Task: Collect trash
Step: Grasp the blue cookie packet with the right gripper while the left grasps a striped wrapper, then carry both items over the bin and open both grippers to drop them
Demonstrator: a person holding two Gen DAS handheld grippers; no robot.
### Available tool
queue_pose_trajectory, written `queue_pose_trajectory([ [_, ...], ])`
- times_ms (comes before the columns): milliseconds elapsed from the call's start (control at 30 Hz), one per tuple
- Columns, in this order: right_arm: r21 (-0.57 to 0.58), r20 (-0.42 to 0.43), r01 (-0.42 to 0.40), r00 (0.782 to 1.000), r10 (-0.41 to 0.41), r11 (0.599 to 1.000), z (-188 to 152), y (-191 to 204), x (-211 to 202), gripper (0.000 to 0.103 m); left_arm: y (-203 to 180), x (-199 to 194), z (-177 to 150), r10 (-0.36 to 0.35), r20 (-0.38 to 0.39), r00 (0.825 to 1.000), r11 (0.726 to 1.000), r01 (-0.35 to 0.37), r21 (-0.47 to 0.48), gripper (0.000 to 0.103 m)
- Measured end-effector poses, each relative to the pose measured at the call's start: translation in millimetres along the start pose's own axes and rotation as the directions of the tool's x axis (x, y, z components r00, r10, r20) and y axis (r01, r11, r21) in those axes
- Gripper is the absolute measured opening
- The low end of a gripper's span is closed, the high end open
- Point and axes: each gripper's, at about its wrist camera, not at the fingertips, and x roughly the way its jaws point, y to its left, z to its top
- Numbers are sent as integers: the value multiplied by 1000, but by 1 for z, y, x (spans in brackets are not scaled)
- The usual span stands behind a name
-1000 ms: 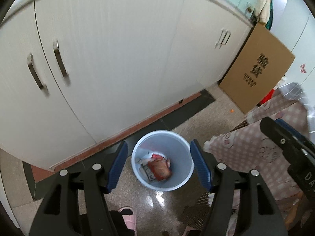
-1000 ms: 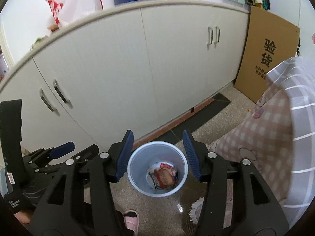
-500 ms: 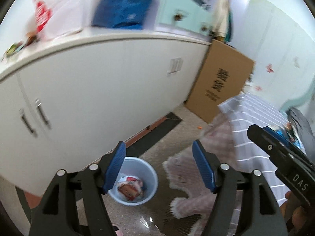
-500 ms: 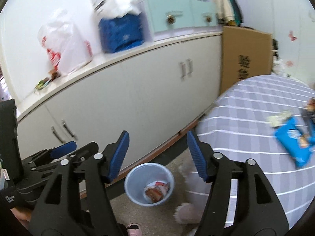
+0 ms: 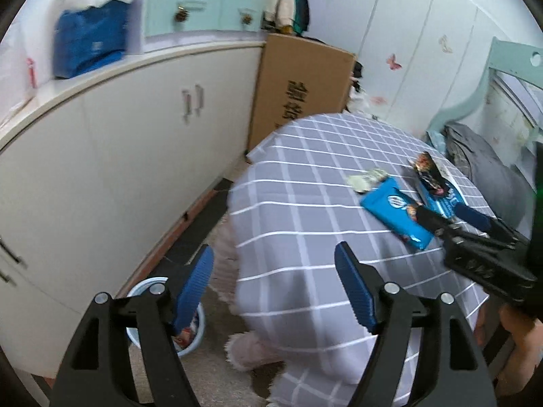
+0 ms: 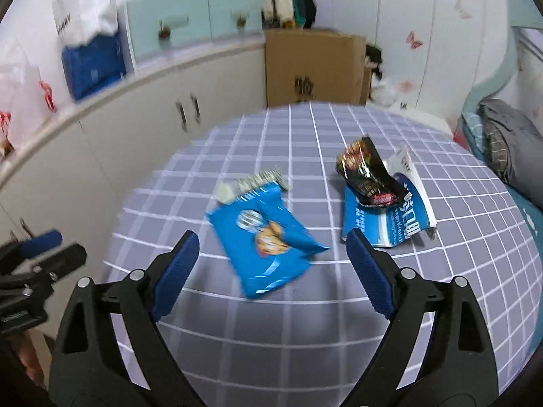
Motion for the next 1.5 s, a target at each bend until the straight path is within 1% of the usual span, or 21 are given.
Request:
queue_pose_trajectory([
  [133,-30,-81,-54,995,52,998,3,-6,24,87,-19,20,8,15,-29,999,999,-13,38,72],
  [200,-18,-114,-121,986,118,993,4,-7,32,83,-22,27,12,18,-39,999,999,-16,43,72],
  [233,-21,-117,-131,985,127,991,4,-8,33,70,-24,32,14,22,-44,999,999,-20,47,72],
  [367,-43,-138,-115,985,108,992,1,-9,35,17,-37,42,22,17,-50,999,997,-14,70,72],
  [433,-37,-128,-126,984,120,991,-1,-15,29,14,-45,49,27,1,-50,999,997,3,82,72],
  [500,-15,-100,-120,988,118,993,-2,-25,22,7,-53,55,31,-7,-51,999,996,12,91,72],
  [567,16,-44,-82,996,83,997,-2,-37,11,5,-62,65,35,-18,-59,998,994,24,110,72],
  [633,55,3,-54,999,54,997,-1,-50,3,5,-72,75,38,-2,-63,998,991,10,135,72],
  [700,79,60,7,998,-11,997,0,-59,-7,5,-82,83,39,7,-61,998,987,3,160,72],
  [733,84,67,24,997,-30,996,0,-63,-8,5,-88,88,41,19,-59,998,984,-8,180,72],
  [833,120,62,9,998,-17,993,2,-72,-6,5,-105,98,45,32,-63,997,968,-16,249,72],
  [900,125,65,4,998,-13,992,2,-75,-7,5,-117,106,49,39,-80,996,950,-12,312,72],
  [1000,117,67,-3,998,-5,993,3,-75,-6,5,-126,112,54,52,-61,997,937,-28,349,72],
  [1067,119,66,-9,998,1,993,3,-76,-7,5,-130,121,58,56,-84,995,933,-22,360,72],
  [1100,121,66,-13,998,5,993,2,-78,-7,5,-131,127,59,65,-94,993,932,-27,361,68],
  [1133,121,67,-16,998,8,993,3,-75,-6,5,-130,127,60,49,-101,994,936,-10,352,58],
  [1167,122,67,-17,998,9,992,3,-75,-5,5,-129,128,61,26,-113,993,943,13,333,41],
  [1200,123,67,-19,998,11,992,3,-74,-5,5,-128,128,62,10,-117,993,947,28,319,38],
  [1267,121,68,-18,998,10,993,3,-72,-4,5,-128,127,61,17,-108,994,946,18,323,27],
  [1333,116,73,-13,997,5,993,3,-72,-6,5,-127,121,58,7,-94,996,949,23,313,21],
  [1500,75,99,24,995,-32,997,4,-61,-10,5,-116,100,52,-18,-54,998,958,33,284,19],
])
